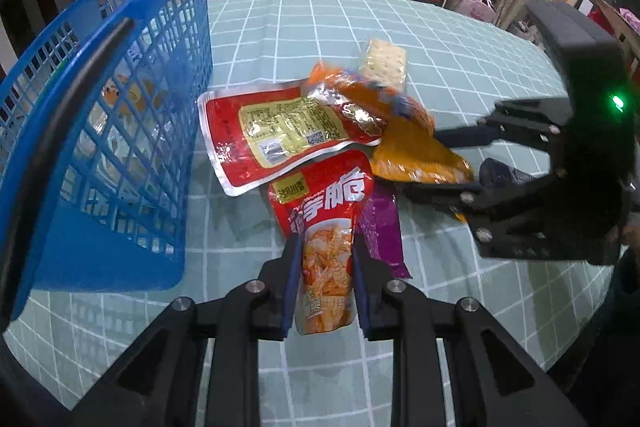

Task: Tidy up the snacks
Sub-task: 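Grasp the red spicy strip pack with the left tool while the right tool grasps the orange pouch, then carry the red pack and orange pouch with both tools over the basket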

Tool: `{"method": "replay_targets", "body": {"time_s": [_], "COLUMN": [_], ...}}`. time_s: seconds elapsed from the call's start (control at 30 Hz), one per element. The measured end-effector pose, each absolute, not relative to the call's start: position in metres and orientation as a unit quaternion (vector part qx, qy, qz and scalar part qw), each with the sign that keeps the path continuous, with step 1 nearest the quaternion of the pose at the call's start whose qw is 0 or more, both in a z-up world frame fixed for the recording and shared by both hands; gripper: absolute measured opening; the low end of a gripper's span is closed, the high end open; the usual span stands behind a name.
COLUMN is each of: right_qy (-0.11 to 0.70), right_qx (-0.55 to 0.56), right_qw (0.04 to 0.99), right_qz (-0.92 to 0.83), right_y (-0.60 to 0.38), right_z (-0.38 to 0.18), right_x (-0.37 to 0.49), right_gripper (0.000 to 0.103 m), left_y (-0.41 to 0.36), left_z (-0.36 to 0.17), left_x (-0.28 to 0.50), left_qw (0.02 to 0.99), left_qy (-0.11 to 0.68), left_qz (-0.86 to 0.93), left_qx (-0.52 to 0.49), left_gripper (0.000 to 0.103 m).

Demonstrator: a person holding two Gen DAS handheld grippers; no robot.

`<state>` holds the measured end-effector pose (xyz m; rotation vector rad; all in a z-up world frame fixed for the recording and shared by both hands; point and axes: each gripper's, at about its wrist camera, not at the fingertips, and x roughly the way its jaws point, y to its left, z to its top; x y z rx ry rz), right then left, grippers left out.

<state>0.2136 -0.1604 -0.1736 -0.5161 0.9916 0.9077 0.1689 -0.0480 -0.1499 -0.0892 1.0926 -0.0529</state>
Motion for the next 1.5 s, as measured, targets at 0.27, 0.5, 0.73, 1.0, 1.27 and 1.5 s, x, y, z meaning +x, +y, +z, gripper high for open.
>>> {"method": "replay_targets", "body": {"time_s": [0.27, 0.5, 0.73, 1.0, 1.27, 1.5], "right_qy": [0.44, 0.454, 0.448, 0.435, 0.42, 0.383], "right_qx": [-0.228, -0.187, -0.167, -0.132, -0.094, -0.078], "right_qw": [0.772, 0.78, 0.798, 0.818, 0.839, 0.851], "right_qz": [0.398, 0.388, 0.367, 0.353, 0.333, 0.35], "right_y": [-0.171, -0.179, -0.177, -0.179, -0.163, -0.13], "right_z": [-0.164, -0.15, -0.128, -0.092, -0.056, -0.013], "right_x": [0.183, 0.161, 0.144, 0.125, 0.132, 0.133], "right_gripper": [0.026, 0.021, 0.021, 0.021, 0.021, 0.021], "left_y": [-0.042, -0.039, -0.035, -0.035, -0.013, 0.029], "left_z": [-0.15, -0.132, -0.105, -0.073, -0.038, -0.006], "left_x": [0.158, 0.142, 0.124, 0.101, 0.093, 0.096], "left_qw": [0.858, 0.868, 0.881, 0.892, 0.906, 0.917], "left_qy": [0.51, 0.493, 0.466, 0.44, 0.409, 0.389], "left_qz": [-0.028, -0.04, -0.057, -0.088, -0.098, -0.079], "left_qx": [-0.05, -0.049, -0.053, -0.053, -0.048, -0.043], "left_gripper": [0.022, 0.022, 0.022, 0.022, 0.022, 0.022]}}
